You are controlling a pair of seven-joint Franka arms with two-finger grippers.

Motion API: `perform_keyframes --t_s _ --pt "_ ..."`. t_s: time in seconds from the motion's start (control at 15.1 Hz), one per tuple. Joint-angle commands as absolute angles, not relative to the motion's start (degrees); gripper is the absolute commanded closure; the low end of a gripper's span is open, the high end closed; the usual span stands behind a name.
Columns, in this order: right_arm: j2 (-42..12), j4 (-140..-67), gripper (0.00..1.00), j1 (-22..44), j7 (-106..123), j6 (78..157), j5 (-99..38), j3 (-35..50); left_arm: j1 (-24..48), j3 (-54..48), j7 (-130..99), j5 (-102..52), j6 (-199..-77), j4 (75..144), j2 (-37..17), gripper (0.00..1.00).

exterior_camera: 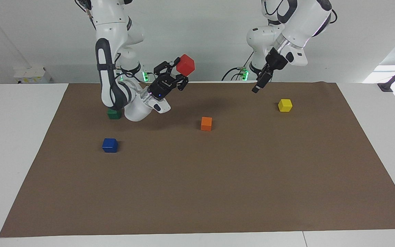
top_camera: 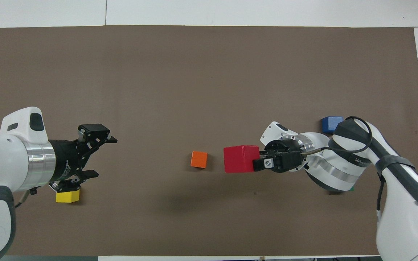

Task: Transfer red block to right arm and stack on blue block
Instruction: 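Carry the red cube toward the blue cube while the left gripper withdraws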

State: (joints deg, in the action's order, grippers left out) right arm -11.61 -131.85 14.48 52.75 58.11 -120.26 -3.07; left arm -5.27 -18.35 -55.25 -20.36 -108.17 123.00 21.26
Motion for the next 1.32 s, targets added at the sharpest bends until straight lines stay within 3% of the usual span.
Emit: perform_keyframes --t_s 0.0,0.2,0.46,0.66,0.79,0.92,1.25 --pt "-6.71 -129.12 1.00 11.18 46.08 67.20 -115.52 -2.90 -7.28 -16.63 -40.66 -11.10 -103.56 118.50 19.17 0.00" --pt "-0.72 -126.39 1.00 8.01 37.99 77.23 -105.14 -2.81 -9.75 -15.29 -28.08 -6.79 -97.05 109.54 14.17 0.00" --pt "3.41 -122.79 1.00 7.56 31.75 84.26 -94.17 -2.99 -9.58 -14.25 -17.25 -1.33 -92.73 103.64 10.12 0.00" --pt "7.72 -118.93 1.00 7.12 24.28 89.11 -81.70 -2.99 -3.63 -10.13 -15.91 3.68 -86.50 90.49 -0.14 0.00" --pt "10.10 -115.07 1.00 7.03 18.49 90.09 -70.55 -2.99 -2.11 -7.56 -15.21 3.78 -84.82 85.53 -3.85 0.00" --pt "11.25 -111.90 1.00 7.03 14.87 89.74 -60.86 -2.99 -2.02 -7.47 -14.50 3.69 -85.08 85.17 -5.45 0.00" --pt "12.13 -105.13 1.00 7.47 10.02 88.07 -35.47 -2.11 0.25 -4.23 -9.59 2.20 -83.93 88.32 -1.76 0.00"
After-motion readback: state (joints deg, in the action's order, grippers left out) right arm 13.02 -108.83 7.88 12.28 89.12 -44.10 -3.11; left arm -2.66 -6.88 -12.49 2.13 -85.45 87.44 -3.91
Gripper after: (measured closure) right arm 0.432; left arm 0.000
